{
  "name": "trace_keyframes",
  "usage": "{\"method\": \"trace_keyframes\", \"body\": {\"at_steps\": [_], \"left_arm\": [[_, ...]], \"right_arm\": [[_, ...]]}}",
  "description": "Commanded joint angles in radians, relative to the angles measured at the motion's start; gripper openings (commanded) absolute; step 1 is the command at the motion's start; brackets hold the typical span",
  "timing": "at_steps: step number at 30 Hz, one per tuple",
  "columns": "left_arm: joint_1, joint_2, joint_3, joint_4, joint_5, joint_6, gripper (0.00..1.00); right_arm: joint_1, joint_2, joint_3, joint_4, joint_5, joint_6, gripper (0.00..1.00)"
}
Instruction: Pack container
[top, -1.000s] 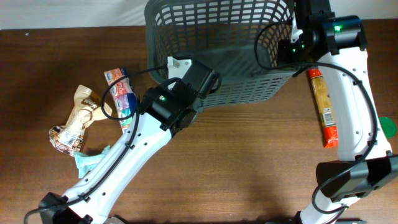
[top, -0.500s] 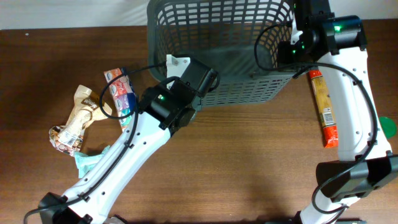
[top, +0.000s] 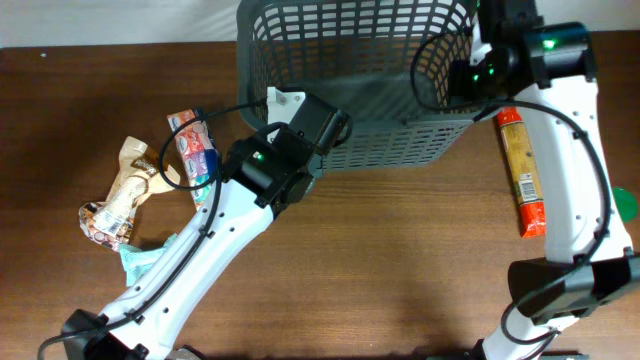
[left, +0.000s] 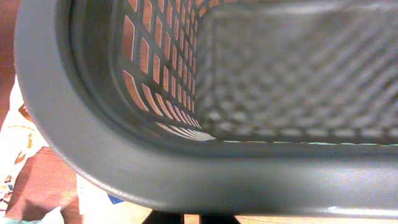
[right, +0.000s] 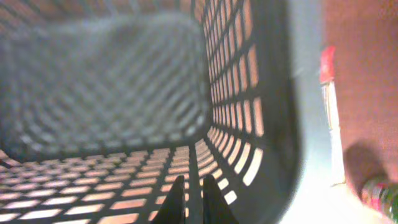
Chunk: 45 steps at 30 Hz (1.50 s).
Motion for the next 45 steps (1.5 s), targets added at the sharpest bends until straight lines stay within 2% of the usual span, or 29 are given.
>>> {"method": "trace_keyframes", "body": {"at_steps": [1,11,17,21,23,25,29,30,32,33,35,36,37,41,45], "left_arm": [[0.009,-0.013,0.026,-0.008,-0.022,0.017,0.01],[-0.077,-0.123,0.133,-0.121,-0.03,0.016,0.02],[-0.094,-0.199,0.246,-0.253,-0.067,0.004,0.02],[-0.089,-0.269,0.339,-0.37,-0.266,-0.038,0.02],[-0.068,-0.308,0.37,-0.404,-0.352,-0.068,0.07],[-0.029,-0.347,0.383,-0.401,-0.381,-0.069,0.08],[0.095,-0.397,0.383,-0.406,-0.389,-0.068,0.11],[0.138,-0.402,0.383,-0.416,-0.389,-0.068,0.13],[0.223,-0.405,0.383,-0.433,-0.389,-0.068,0.34],[0.262,-0.405,0.383,-0.441,-0.389,-0.068,0.44],[0.346,-0.402,0.383,-0.45,-0.388,-0.068,0.71],[0.382,-0.402,0.383,-0.45,-0.388,-0.068,0.86],[0.413,-0.4,0.383,-0.449,-0.388,-0.068,0.98],[0.482,-0.393,0.383,-0.45,-0.388,-0.068,1.0],[0.494,-0.389,0.382,-0.47,-0.388,-0.068,1.0]], "right_arm": [[0.006,-0.008,0.113,-0.011,-0.006,-0.006,0.04],[0.003,-0.008,0.45,-0.165,0.005,-0.006,0.04],[-0.036,-0.03,0.599,-0.272,0.145,0.023,0.04],[-0.126,-0.086,0.599,-0.272,0.185,0.04,0.04],[-0.193,-0.106,0.599,-0.272,0.185,0.061,0.05],[-0.275,-0.115,0.599,-0.272,0.181,0.062,0.1],[-0.421,-0.115,0.553,-0.272,0.159,0.066,0.11],[-0.455,-0.115,0.527,-0.272,0.146,0.066,0.14],[-0.524,-0.114,0.459,-0.272,0.117,0.066,0.24],[-0.552,-0.114,0.422,-0.272,0.102,0.066,0.4],[-0.598,-0.114,0.343,-0.268,0.068,0.066,0.78],[-0.62,-0.114,0.294,-0.262,0.045,0.066,0.92],[-0.635,-0.114,0.255,-0.256,0.023,0.065,0.99],[-0.658,-0.114,0.094,-0.216,-0.015,0.034,0.99],[-0.657,-0.114,-0.045,-0.16,-0.025,0.034,0.99]]}}
